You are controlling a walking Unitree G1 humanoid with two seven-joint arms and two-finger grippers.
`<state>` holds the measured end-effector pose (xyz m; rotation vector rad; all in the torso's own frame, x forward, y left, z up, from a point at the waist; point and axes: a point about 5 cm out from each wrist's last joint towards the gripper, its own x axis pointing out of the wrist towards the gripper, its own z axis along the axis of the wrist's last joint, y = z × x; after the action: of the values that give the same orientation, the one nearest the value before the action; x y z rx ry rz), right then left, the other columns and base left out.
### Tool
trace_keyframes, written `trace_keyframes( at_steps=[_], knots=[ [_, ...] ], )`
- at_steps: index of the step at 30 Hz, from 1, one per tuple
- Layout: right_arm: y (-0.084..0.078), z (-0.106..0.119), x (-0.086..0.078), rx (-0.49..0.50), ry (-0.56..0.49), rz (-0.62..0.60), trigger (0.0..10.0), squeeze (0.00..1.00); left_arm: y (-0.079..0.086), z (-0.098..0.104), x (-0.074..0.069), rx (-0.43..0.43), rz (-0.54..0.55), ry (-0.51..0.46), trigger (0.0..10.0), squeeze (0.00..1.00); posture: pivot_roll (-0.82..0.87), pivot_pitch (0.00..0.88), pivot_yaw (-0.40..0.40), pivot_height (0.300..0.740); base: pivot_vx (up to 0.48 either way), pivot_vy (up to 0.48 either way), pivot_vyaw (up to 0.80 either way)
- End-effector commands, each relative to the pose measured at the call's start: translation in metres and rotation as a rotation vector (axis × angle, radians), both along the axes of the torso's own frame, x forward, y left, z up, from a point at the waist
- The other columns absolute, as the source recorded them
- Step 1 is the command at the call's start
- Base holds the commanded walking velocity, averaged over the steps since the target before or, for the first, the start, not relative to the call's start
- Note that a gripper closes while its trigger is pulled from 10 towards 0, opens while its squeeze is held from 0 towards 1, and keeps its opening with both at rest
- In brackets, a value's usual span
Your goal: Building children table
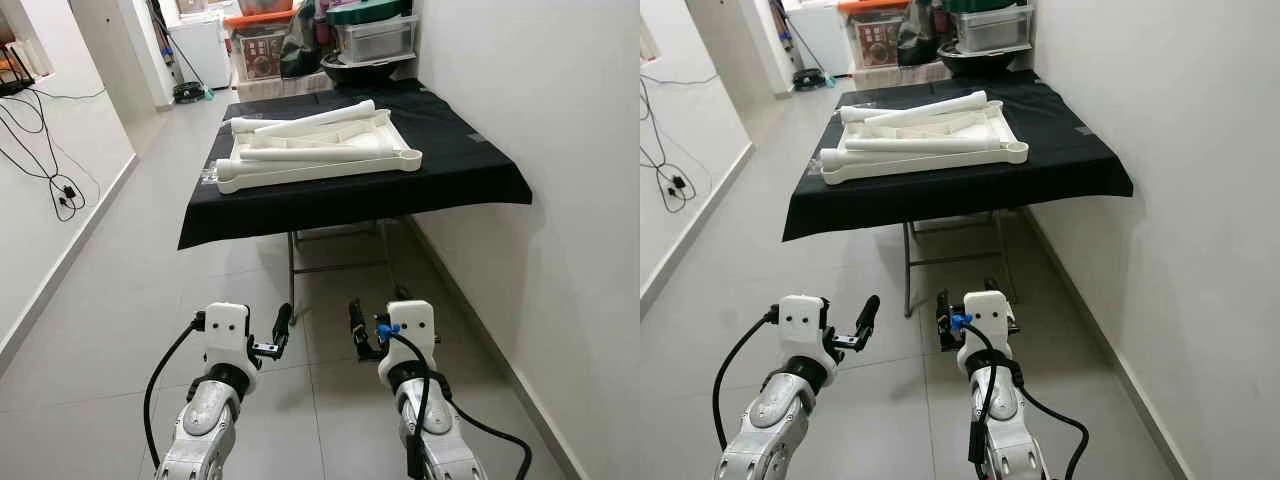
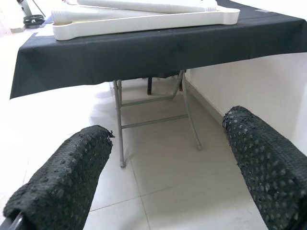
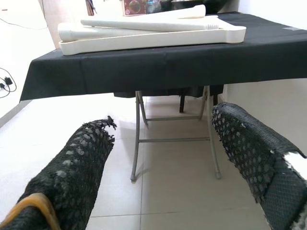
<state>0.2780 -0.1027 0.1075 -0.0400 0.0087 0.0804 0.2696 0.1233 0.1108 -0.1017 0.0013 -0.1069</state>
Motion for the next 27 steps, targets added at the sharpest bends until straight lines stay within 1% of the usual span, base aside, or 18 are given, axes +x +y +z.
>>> trace_keyframes(
  at_steps=[1,10,12,14,16,19,20,27],
  knots=[
    [0.008,0.0,-0.003,-0.003,0.003,0.024,10.0,0.0,0.002,-0.004,-0.002,0.005,0.008,0.022,10.0,0.0,0.0,0.0,0.096,0.74,0.0,0.0,0.0],
    [0.007,0.0,-0.003,-0.005,0.005,0.023,10.0,0.0,0.0,-0.005,0.0,0.006,-0.014,0.024,10.0,0.0,-0.02,0.0,0.094,0.74,0.246,0.0,0.0],
    [0.006,0.0,-0.002,-0.007,0.005,0.023,10.0,0.0,-0.007,-0.005,0.0,0.014,-0.06,0.019,10.0,0.0,-0.02,0.0,0.091,0.74,0.0,0.0,0.0],
    [0.006,0.0,-0.002,-0.007,0.005,0.023,10.0,0.0,-0.007,-0.005,0.0,0.014,-0.06,0.019,10.0,0.0,-0.02,0.0,0.091,0.74,0.0,0.0,0.0],
    [0.003,-0.001,-0.001,-0.013,0.005,0.024,10.0,0.0,-0.014,-0.004,0.001,0.024,-0.093,0.014,10.0,0.0,-0.03,0.0,0.069,0.74,0.0,0.0,0.0],
    [0.001,-0.001,0.0,-0.019,0.006,0.027,10.0,0.0,-0.019,-0.003,0.002,0.028,-0.116,0.002,10.0,0.0,-0.03,0.0,0.059,0.74,0.247,0.0,0.0],
    [-0.001,0.0,0.001,-0.026,0.004,0.033,10.0,0.0,-0.024,-0.002,0.002,0.035,-0.129,-0.008,10.0,0.0,-0.03,0.0,0.044,0.74,0.266,0.0,0.0],
    [-0.001,0.002,0.003,-0.022,-0.017,0.057,10.0,0.0,-0.025,-0.002,0.003,0.038,-0.112,-0.012,10.0,0.0,-0.03,0.0,0.032,0.74,0.271,0.0,0.0]
  ],
)
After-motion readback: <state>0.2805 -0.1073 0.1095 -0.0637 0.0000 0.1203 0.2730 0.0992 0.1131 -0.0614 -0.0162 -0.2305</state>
